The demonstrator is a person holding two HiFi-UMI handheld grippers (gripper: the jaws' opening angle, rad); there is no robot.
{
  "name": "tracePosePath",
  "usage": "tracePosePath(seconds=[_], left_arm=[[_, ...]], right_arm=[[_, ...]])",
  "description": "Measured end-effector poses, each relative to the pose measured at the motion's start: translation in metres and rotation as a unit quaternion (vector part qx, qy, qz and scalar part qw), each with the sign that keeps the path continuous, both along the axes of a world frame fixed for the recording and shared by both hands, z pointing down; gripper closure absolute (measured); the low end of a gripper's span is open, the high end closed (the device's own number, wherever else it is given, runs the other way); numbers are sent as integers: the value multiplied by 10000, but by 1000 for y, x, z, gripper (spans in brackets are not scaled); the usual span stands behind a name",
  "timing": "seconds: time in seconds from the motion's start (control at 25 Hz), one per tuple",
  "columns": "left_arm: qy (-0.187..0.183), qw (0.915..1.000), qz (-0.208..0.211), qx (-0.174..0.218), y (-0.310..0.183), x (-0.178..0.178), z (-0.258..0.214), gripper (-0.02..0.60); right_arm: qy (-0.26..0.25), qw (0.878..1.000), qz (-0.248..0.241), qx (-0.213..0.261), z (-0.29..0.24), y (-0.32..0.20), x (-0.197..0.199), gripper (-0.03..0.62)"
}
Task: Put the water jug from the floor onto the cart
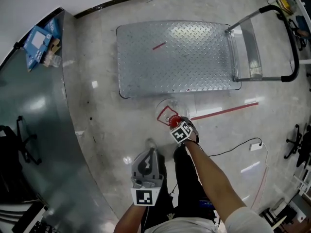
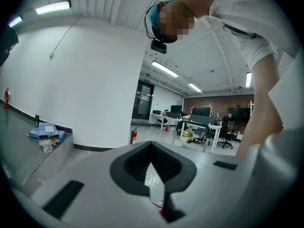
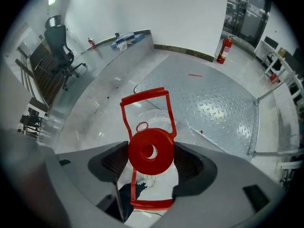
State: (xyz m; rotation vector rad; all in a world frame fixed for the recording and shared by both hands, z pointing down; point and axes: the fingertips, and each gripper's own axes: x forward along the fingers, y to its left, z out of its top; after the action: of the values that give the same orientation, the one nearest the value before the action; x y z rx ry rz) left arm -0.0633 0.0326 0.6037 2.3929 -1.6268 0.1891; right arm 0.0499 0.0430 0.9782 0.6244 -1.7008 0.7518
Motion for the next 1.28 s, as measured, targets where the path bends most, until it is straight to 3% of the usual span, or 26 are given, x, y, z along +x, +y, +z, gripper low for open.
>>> tracePosePath(seconds=[0.68, 1.08, 1.28], left_arm=[[72, 9996, -268, -2, -4, -20, -1, 578], [37, 9980, -567, 272, -14, -40, -44, 578], [86, 9968, -703, 363, -18, -48, -67, 578]], right_arm=[[185, 9996, -205, 12, -18, 2, -2, 301], [43, 9993, -364, -58, -124, -20, -2, 303], [18, 9973, -728, 63, -182, -43, -6, 303]])
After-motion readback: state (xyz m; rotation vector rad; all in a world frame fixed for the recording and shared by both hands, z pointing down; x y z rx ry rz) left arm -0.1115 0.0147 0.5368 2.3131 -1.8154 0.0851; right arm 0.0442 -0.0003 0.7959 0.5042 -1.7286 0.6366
